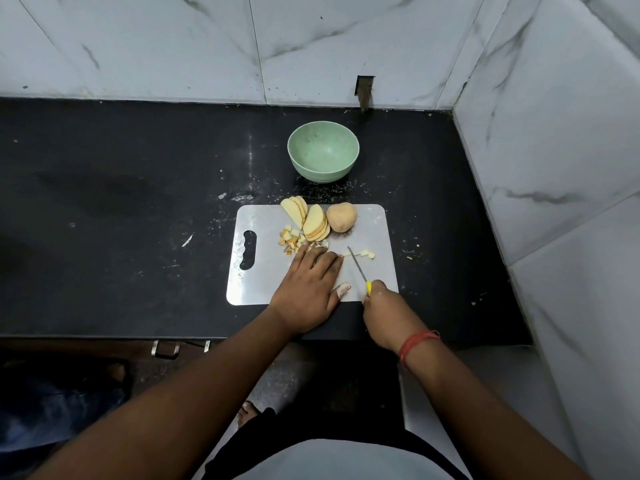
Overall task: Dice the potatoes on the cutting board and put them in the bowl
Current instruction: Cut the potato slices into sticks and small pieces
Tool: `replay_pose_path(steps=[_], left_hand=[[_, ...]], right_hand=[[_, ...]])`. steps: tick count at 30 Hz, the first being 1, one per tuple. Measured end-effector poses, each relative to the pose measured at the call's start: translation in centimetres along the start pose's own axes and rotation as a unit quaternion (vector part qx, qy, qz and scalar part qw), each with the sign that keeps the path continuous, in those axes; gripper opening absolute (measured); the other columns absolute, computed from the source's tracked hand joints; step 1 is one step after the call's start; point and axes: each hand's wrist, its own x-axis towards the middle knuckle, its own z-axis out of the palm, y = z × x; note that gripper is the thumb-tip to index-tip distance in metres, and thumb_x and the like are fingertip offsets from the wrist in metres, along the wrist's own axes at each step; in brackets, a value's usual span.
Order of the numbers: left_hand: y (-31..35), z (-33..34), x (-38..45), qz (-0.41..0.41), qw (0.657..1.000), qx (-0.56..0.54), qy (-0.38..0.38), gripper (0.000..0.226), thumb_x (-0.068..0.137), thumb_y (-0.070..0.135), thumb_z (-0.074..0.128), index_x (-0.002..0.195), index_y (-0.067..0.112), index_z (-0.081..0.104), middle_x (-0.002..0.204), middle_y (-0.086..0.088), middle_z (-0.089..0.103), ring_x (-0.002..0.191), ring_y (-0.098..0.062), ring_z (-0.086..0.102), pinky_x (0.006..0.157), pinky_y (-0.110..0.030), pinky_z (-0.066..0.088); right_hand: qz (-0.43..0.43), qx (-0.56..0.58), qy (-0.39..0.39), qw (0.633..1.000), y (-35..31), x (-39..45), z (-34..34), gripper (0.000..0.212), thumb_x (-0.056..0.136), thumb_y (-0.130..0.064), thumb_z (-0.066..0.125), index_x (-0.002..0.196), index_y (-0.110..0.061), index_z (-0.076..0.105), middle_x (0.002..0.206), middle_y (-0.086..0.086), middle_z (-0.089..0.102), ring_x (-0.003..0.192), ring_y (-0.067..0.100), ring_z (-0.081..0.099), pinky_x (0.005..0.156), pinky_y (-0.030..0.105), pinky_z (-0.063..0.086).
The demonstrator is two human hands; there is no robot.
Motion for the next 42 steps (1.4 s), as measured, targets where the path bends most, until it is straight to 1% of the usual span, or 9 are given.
replay_pose_path(steps=[4, 8, 12, 17, 23, 26, 28, 38, 42], left_hand=[[0.1, 0.0, 0.1, -0.003, 1.0, 0.003, -0.002, 0.058, 0.106, 0.048, 0.041, 0.141, 0.004, 0.058, 0.136, -0.009, 0.057, 0.134, -0.032, 0.046, 0.124, -0.054, 0.021], [0.0, 0.1, 0.1, -0.004, 1.0, 0.005, -0.004, 0.058, 0.106, 0.048, 0.041, 0.14, 0.005, 0.058, 0.136, -0.009, 0.057, 0.134, -0.032, 0.046, 0.124, -0.054, 0.021], [0.0, 0.0, 0.0, -0.002, 1.0, 0.001, 0.005, 0.056, 0.106, 0.047, 0.043, 0.141, 0.005, 0.057, 0.136, -0.008, 0.056, 0.135, -0.032, 0.045, 0.124, -0.054, 0.02], [0.1, -0.1, -0.3, -0.009, 1.0, 0.003, 0.008, 0.057, 0.106, 0.047, 0.04, 0.144, 0.006, 0.055, 0.14, -0.009, 0.056, 0.136, -0.03, 0.045, 0.125, -0.054, 0.02], [0.1, -0.1, -0.1, -0.017, 1.0, 0.005, -0.003, 0.054, 0.106, 0.045, 0.042, 0.142, 0.008, 0.057, 0.138, -0.006, 0.057, 0.135, -0.029, 0.045, 0.125, -0.054, 0.018], [0.1, 0.0, -0.2, -0.016, 1.0, 0.002, 0.0, 0.054, 0.106, 0.045, 0.042, 0.142, 0.008, 0.058, 0.137, -0.005, 0.058, 0.134, -0.029, 0.046, 0.125, -0.054, 0.018], [0.1, -0.1, -0.1, -0.016, 1.0, -0.003, 0.005, 0.053, 0.106, 0.045, 0.042, 0.142, 0.008, 0.058, 0.137, -0.005, 0.058, 0.134, -0.03, 0.046, 0.125, -0.054, 0.019], [0.1, -0.2, -0.5, -0.027, 1.0, -0.004, 0.011, 0.052, 0.106, 0.042, 0.043, 0.143, 0.009, 0.058, 0.139, -0.006, 0.058, 0.134, -0.029, 0.046, 0.125, -0.053, 0.021], [0.1, -0.3, -0.4, -0.026, 0.999, -0.009, 0.02, 0.049, 0.105, 0.039, 0.046, 0.14, 0.009, 0.061, 0.137, -0.005, 0.06, 0.132, -0.029, 0.048, 0.125, -0.053, 0.021]], right_hand=[[0.01, -0.009, -0.028, 1.0, -0.5, 0.8, 0.0, 0.024, 0.097, -0.007, 0.039, 0.12, -0.002, 0.042, 0.11, 0.02, 0.06, 0.082, 0.029, 0.052, 0.069, 0.03, 0.037], [0.006, -0.008, -0.047, 0.999, 0.5, -0.1, 0.3, 0.022, 0.101, -0.014, 0.037, 0.119, -0.004, 0.043, 0.102, 0.012, 0.054, 0.101, 0.034, 0.059, 0.075, 0.029, 0.038], [0.003, 0.003, -0.028, 1.0, 1.4, -1.2, 0.8, 0.004, 0.101, -0.011, 0.041, 0.101, -0.011, 0.036, 0.079, -0.001, 0.045, 0.077, 0.021, 0.051, 0.068, 0.027, 0.036], [-0.012, 0.006, -0.002, 1.0, 0.1, -0.5, 0.3, 0.005, 0.1, -0.013, 0.041, 0.099, -0.012, 0.037, 0.09, 0.009, 0.055, 0.075, 0.024, 0.05, 0.067, 0.028, 0.037], [0.012, -0.018, -0.031, 0.999, -0.9, 0.5, 0.1, 0.023, 0.096, -0.005, 0.039, 0.119, -0.002, 0.041, 0.108, 0.018, 0.06, 0.079, 0.026, 0.05, 0.069, 0.03, 0.038], [0.04, 0.008, -0.036, 0.998, -0.3, -0.4, 0.6, 0.002, 0.099, -0.01, 0.042, 0.097, -0.01, 0.041, 0.086, 0.005, 0.051, 0.07, 0.017, 0.044, 0.064, 0.028, 0.034], [0.028, 0.009, -0.021, 0.999, 0.7, -0.9, 1.1, 0.011, 0.1, -0.012, 0.043, 0.093, -0.014, 0.035, 0.075, -0.003, 0.038, 0.06, 0.009, 0.036, 0.053, 0.021, 0.028], [-0.005, -0.008, -0.031, 0.999, -0.3, 0.1, 0.2, 0.005, 0.1, -0.013, 0.041, 0.103, -0.013, 0.037, 0.099, 0.012, 0.059, 0.079, 0.025, 0.053, 0.068, 0.03, 0.04], [0.005, -0.025, -0.049, 0.998, -0.8, 0.5, 0.0, 0.006, 0.099, -0.011, 0.041, 0.1, -0.013, 0.035, 0.094, 0.011, 0.054, 0.078, 0.026, 0.051, 0.069, 0.03, 0.039]])
